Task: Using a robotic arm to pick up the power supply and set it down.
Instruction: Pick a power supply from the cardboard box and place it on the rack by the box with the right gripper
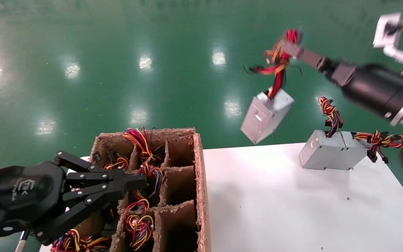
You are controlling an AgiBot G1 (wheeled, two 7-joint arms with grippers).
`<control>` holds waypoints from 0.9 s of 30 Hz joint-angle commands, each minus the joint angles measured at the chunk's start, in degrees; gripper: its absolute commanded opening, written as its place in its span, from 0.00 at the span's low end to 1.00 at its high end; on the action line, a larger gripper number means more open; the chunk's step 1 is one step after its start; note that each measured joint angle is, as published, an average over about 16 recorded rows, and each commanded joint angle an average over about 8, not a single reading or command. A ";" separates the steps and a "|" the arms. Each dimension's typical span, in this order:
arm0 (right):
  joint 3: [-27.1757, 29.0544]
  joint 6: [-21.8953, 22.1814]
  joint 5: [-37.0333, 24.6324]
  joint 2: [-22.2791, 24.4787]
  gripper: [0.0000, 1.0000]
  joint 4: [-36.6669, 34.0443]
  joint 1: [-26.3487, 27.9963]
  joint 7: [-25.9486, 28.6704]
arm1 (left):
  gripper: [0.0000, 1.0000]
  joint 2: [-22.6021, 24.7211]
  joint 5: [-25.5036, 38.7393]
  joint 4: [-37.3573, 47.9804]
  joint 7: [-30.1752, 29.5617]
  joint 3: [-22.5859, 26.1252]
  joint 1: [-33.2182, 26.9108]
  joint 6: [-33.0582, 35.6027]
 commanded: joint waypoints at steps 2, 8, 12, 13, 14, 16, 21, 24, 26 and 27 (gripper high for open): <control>-1.17 2.56 -1.63 -0.75 0.00 -2.92 -0.43 1.40 | 0.00 0.00 0.00 0.00 0.00 0.00 0.00 0.00; -3.60 6.73 -5.09 -1.75 0.00 -7.10 -0.68 3.85 | 0.00 0.00 0.00 0.00 0.00 0.00 0.00 0.00; -5.46 9.14 -7.96 -1.62 0.00 -8.39 -0.31 5.69 | 0.00 0.00 0.00 0.00 0.00 0.00 0.00 0.00; -5.88 9.72 -8.65 -1.49 0.00 -8.47 -0.21 6.17 | 0.00 0.00 0.00 0.00 0.00 0.00 0.00 0.00; -6.28 10.27 -9.31 -1.29 0.00 -8.44 -0.14 6.70 | 0.00 0.00 0.00 0.00 0.00 0.00 0.00 0.00; -7.11 11.49 -10.78 -0.78 0.00 -8.18 -0.04 7.66 | 0.00 0.00 0.00 0.00 0.00 0.00 0.00 0.00; -9.60 15.28 -15.43 0.69 0.00 -6.89 -0.17 10.07 | 0.00 0.00 0.00 0.00 0.00 0.00 0.00 0.00; -11.26 17.50 -18.38 1.49 0.00 -6.06 -0.32 12.01 | 0.00 0.00 0.00 0.00 0.00 0.00 0.00 0.00; -12.26 18.71 -20.09 2.02 0.00 -5.38 -0.41 13.55 | 0.00 0.00 0.00 0.00 0.00 0.00 0.00 0.00; -12.72 19.19 -20.84 2.31 0.00 -4.99 -0.46 14.43 | 0.00 0.00 0.00 0.00 0.00 0.00 0.00 0.00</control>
